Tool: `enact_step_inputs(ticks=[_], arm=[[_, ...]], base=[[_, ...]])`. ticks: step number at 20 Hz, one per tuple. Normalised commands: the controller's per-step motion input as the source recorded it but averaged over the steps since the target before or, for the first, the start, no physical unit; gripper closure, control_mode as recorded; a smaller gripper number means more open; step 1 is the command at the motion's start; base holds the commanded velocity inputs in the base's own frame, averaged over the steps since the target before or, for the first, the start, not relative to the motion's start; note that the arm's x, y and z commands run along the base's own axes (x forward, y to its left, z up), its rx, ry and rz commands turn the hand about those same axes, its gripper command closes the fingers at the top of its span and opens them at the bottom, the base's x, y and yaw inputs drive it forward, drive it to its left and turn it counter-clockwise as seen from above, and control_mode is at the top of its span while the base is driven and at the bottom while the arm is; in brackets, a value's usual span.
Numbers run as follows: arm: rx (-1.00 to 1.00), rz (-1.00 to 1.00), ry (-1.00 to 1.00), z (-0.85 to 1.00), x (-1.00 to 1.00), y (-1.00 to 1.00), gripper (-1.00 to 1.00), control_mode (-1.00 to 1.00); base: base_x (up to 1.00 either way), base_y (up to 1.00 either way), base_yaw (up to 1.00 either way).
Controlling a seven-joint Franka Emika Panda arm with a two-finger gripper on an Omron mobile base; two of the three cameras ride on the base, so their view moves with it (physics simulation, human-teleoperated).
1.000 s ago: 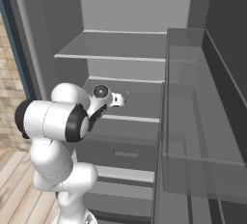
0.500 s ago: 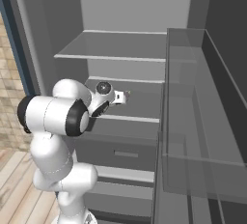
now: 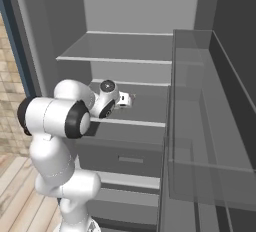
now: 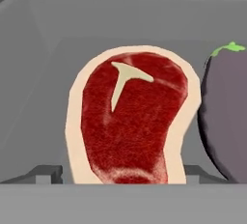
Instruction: Place one eggplant and one steak in each tupperware on the nearby counter, to pack two identical lunches.
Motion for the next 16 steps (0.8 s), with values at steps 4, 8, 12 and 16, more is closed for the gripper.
enact_step_inputs(ticks=[4,8,12,16], arm=[[0.00,-0.04,0.00,-0.61,-0.11,0.00,1.00,-1.00],[0.00,-0.03,-0.01,-0.73,-0.59,0.00,1.00,-1.00],[0.00,-0.03,-0.03,-0.72,-0.76,0.00,1.00,-1.00],[0.00,-0.02,0.00,-0.20,-0.67,0.00,1.00,-1.00]], base=[[0.00,0.00,0.00],[0.00,0.00,0.00],[0.00,0.00,0.00],[0.00,0.00,0.00]])
